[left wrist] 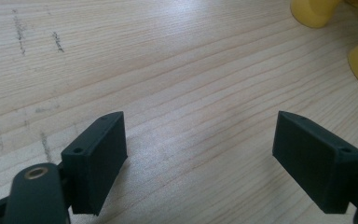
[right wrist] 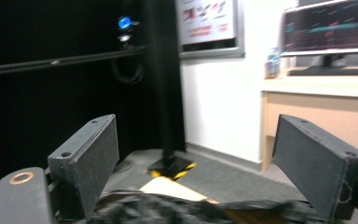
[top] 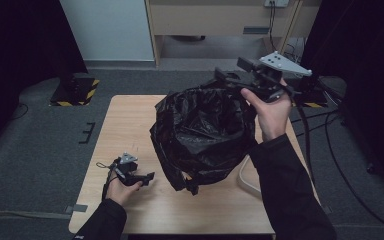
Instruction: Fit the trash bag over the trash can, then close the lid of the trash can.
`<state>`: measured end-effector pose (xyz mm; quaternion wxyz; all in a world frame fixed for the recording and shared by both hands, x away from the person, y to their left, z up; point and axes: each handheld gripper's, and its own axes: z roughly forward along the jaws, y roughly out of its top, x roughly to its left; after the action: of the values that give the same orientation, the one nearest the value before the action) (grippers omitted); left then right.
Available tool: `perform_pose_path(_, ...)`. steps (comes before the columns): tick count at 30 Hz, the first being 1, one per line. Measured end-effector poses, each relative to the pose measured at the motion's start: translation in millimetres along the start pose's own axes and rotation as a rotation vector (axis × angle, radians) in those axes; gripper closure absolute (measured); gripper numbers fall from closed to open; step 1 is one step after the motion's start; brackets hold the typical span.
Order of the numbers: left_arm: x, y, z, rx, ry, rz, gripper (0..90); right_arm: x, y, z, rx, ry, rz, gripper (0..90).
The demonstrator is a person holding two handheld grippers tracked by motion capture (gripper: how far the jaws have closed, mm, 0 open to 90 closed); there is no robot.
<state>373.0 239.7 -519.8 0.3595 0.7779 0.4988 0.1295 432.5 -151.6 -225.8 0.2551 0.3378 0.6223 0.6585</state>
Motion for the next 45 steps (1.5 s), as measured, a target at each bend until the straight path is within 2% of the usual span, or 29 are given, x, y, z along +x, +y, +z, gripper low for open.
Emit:
perform_pose_path(2,-0.3,0.0,0.1,0.001,-0.002,-0.001,16.8,-12.8,-4.6,-9.5,-0.019,-0.041,-0.001,14.3)
perform_pose_path(6,-0.5,0.1,0.3,0.003,-0.001,0.001,16.8,-37.7,-24.3,-29.6,-0.024,-0.106,0.017,14.7)
perform_pose_path(12,-0.7,0.2,-0.6,-0.003,0.000,-0.003,16.9,-72.0,-57.0,-56.3,-0.014,-0.164,0.069,15.2)
perform_pose_path(14,-1.0,-0.3,-0.7,0.000,0.001,-0.005,16.8,-80.8,-68.2,-63.8,-0.009,-0.184,0.082,15.3)
perform_pose_path(15,-1.0,-0.3,-0.7,0.000,0.001,-0.005,16.9,-80.8,-68.2,-63.8,-0.009,-0.184,0.082,15.3)
perform_pose_path(16,-1.4,-0.6,-1.4,-0.001,-0.001,-0.006,16.9,-89.2,-82.3,-70.9,0.008,-0.199,0.098,15.4)
perform_pose_path(22,0.2,-1.8,-4.0,-0.011,-0.003,-0.029,16.9,-106.7,-121.2,-85.6,0.069,-0.227,0.134,15.6)
perform_pose_path(23,0.2,-1.8,-4.0,-0.011,-0.003,-0.029,16.9,-106.7,-121.2,-85.6,0.069,-0.227,0.134,15.6)
perform_pose_path(24,0.9,-2.2,-4.3,-0.011,-0.002,-0.032,16.9,-110.9,-135.5,-89.8,0.102,-0.226,0.139,16.1)
perform_pose_path(29,0.7,-1.4,-6.7,-0.029,-0.009,-0.042,16.9,-121.7,-170.0,-100.7,0.187,-0.237,0.150,17.5)
perform_pose_path(33,1.1,-0.2,-7.9,-0.036,-0.012,-0.042,16.9,-135.5,-186.1,-110.5,0.264,-0.256,0.111,19.2)
perform_pose_path(37,0.4,0.4,-9.9,-0.046,-0.015,-0.043,16.9,-150.2,-200.4,-123.4,0.339,-0.284,0.108,21.8)
perform_pose_path(39,0.4,0.6,-11.4,-0.051,-0.017,-0.039,17.0,-157.6,-206.5,-129.4,0.389,-0.306,0.110,22.2)
perform_pose_path(42,1.1,0.7,-11.3,-0.052,-0.016,-0.044,17.1,-168.0,-216.0,-136.4,0.465,-0.342,0.081,23.9)
perform_pose_path(45,1.4,0.7,-10.7,-0.050,-0.019,-0.047,17.1,-176.7,-226.7,-140.9,0.557,-0.351,0.065,25.7)
